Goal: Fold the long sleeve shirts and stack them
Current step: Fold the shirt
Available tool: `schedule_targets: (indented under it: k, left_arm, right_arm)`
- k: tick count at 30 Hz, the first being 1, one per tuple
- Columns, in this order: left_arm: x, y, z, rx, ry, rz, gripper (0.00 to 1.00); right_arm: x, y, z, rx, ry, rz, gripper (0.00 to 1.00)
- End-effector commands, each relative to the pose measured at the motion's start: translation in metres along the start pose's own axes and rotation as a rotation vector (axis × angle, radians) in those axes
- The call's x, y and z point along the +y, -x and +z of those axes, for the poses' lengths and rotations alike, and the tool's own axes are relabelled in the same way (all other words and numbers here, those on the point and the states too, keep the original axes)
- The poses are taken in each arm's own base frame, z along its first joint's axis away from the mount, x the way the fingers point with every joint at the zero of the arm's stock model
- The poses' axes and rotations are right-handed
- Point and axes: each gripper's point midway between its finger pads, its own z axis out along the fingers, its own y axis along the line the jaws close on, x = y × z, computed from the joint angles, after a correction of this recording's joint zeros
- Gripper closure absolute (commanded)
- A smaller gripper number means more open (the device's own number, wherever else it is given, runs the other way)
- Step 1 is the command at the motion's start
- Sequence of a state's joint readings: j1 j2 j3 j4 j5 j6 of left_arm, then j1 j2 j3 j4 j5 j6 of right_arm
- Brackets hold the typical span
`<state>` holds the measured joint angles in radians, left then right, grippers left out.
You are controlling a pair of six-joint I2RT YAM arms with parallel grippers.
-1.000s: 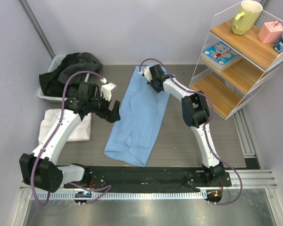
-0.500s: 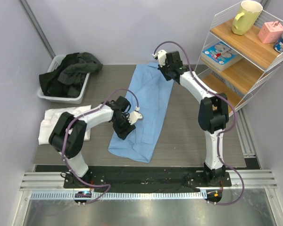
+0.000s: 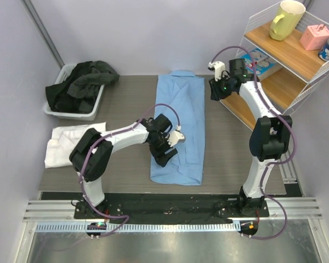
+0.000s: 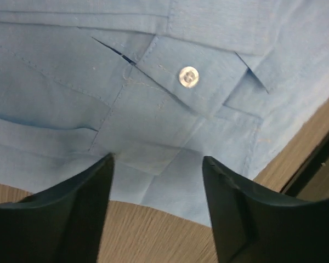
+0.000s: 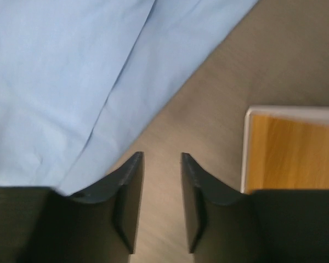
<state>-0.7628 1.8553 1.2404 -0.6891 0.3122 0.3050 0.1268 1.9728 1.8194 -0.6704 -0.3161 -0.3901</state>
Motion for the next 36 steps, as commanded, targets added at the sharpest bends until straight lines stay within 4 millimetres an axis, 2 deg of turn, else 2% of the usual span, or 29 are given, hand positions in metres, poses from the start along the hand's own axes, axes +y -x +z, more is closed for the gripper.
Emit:
schedule_targets:
  k: [1, 2, 3, 4, 5, 6, 7, 8, 9, 10, 11, 12, 13, 14, 15, 16, 18, 19, 23, 29, 32, 34, 36]
  left_arm:
    - [-0.024, 0.012, -0.060, -0.237, -0.095, 0.037, 0.22]
    - [-0.028, 0.008, -0.067, -0.263, -0.087, 0.139, 0.18]
    - [-0.033, 0.004, -0.074, -0.285, -0.085, 0.194, 0.15]
    - [-0.041, 0.004, -0.093, -0.342, -0.059, 0.261, 0.13]
    - [-0.048, -0.015, -0.085, -0.323, -0.083, 0.294, 0.13]
    - [-0.049, -0.023, -0.086, -0.322, -0.071, 0.380, 0.13]
    - [-0.051, -0.033, -0.084, -0.317, -0.068, 0.429, 0.14]
    - [-0.054, -0.048, -0.079, -0.307, -0.066, 0.464, 0.14]
    - [-0.052, -0.052, -0.074, -0.317, -0.050, 0.545, 0.14]
    - [-0.052, -0.054, -0.071, -0.327, -0.042, 0.584, 0.15]
    - [-0.053, -0.066, -0.063, -0.326, -0.033, 0.608, 0.16]
    - [-0.051, -0.066, -0.059, -0.331, -0.014, 0.630, 0.16]
    - [-0.047, -0.053, -0.058, -0.375, 0.032, 0.683, 0.16]
    - [-0.045, -0.054, -0.053, -0.373, 0.049, 0.702, 0.16]
    - [-0.044, -0.059, -0.045, -0.358, 0.063, 0.723, 0.16]
    - [-0.041, -0.052, -0.043, -0.380, 0.094, 0.761, 0.17]
    - [-0.041, -0.055, -0.033, -0.373, 0.113, 0.792, 0.17]
    - [-0.040, -0.048, -0.033, -0.393, 0.134, 0.818, 0.17]
    - [-0.044, -0.049, -0.022, -0.373, 0.122, 0.852, 0.18]
    - [-0.045, -0.055, -0.008, -0.308, 0.129, 0.944, 0.22]
    - [-0.046, -0.055, -0.003, -0.288, 0.121, 0.978, 0.38]
    - [-0.048, -0.057, 0.000, -0.275, 0.112, 0.989, 0.44]
    - [-0.051, -0.055, 0.000, -0.276, 0.109, 0.990, 0.58]
  right_arm:
    - [0.057, -0.028, -0.063, -0.002, 0.237, -0.196, 0.54]
    - [0.075, -0.049, -0.083, -0.005, 0.261, -0.246, 0.50]
    - [0.090, -0.059, -0.093, -0.032, 0.310, -0.292, 0.44]
    - [0.100, -0.068, -0.103, -0.061, 0.328, -0.398, 0.35]
    - [0.117, -0.105, -0.100, -0.027, 0.370, -0.409, 0.34]
    - [0.130, -0.105, -0.121, -0.084, 0.350, -0.483, 0.34]
    - [0.147, -0.116, -0.123, -0.098, 0.384, -0.593, 0.34]
    - [0.165, -0.151, -0.120, -0.064, 0.435, -0.616, 0.34]
    - [0.177, -0.150, -0.133, -0.127, 0.415, -0.700, 0.34]
    - [0.183, -0.161, -0.132, -0.131, 0.411, -0.766, 0.34]
    - [0.204, -0.185, -0.123, -0.136, 0.452, -0.831, 0.34]
    - [0.209, -0.193, -0.121, -0.143, 0.446, -0.873, 0.35]
    - [0.214, -0.195, -0.124, -0.174, 0.428, -0.919, 0.35]
    - [0.225, -0.210, -0.118, -0.178, 0.460, -0.970, 0.35]
    - [0.230, -0.217, -0.115, -0.181, 0.468, -0.993, 0.35]
    - [0.231, -0.226, -0.109, -0.175, 0.451, -1.024, 0.34]
    - [0.240, -0.232, -0.104, -0.187, 0.467, -1.085, 0.34]
    - [0.241, -0.236, -0.100, -0.192, 0.466, -1.102, 0.34]
    - [0.252, -0.250, -0.093, -0.163, 0.518, -1.155, 0.35]
    - [0.260, -0.271, -0.080, -0.141, 0.544, -1.248, 0.43]
    - [0.259, -0.276, -0.075, -0.110, 0.545, -1.275, 0.53]
    - [0.257, -0.278, -0.072, -0.110, 0.533, -1.285, 0.58]
    - [0.257, -0.278, -0.071, -0.121, 0.524, -1.292, 0.67]
